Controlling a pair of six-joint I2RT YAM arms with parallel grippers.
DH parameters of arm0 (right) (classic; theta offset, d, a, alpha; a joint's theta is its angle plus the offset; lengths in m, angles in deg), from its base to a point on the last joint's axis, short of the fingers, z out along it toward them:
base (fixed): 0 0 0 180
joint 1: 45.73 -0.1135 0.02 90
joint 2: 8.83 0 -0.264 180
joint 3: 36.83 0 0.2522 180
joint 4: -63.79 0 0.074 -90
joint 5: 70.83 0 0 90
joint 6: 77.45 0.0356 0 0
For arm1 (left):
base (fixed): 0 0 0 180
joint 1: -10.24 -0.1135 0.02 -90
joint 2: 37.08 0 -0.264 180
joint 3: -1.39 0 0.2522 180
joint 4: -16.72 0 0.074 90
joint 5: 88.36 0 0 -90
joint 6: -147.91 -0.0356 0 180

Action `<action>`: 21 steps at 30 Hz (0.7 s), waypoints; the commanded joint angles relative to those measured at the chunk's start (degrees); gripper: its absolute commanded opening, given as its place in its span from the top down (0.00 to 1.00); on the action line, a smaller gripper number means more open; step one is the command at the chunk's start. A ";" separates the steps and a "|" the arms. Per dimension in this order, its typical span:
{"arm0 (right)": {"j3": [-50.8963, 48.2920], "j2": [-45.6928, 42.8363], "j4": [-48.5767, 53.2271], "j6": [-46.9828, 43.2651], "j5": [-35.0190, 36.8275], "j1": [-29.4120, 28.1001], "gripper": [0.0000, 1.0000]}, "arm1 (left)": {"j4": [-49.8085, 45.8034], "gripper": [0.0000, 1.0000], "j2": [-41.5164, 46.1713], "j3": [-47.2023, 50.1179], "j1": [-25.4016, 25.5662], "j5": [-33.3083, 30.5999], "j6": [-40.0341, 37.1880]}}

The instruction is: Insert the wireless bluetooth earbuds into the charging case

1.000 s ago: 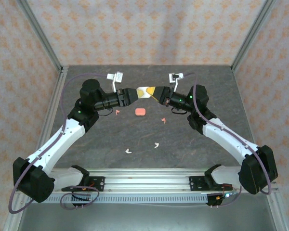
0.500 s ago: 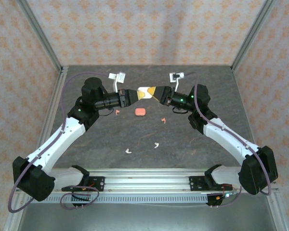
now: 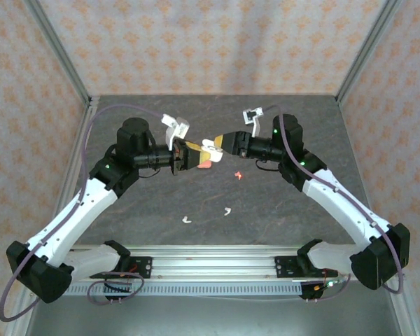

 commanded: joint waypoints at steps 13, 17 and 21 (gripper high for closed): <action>1.33 -5.67 15.86 -0.03 13.74 0.01 0.49 | -6.41 1.00 8.93 9.06 1.66 -15.87 -21.45; -3.08 -6.03 19.38 1.75 19.82 -1.34 0.50 | -10.01 1.00 13.93 12.15 1.53 -26.03 -22.19; -3.08 -1.24 24.98 -1.51 27.68 -8.07 0.51 | -13.72 1.00 20.22 14.75 1.47 -35.82 -22.19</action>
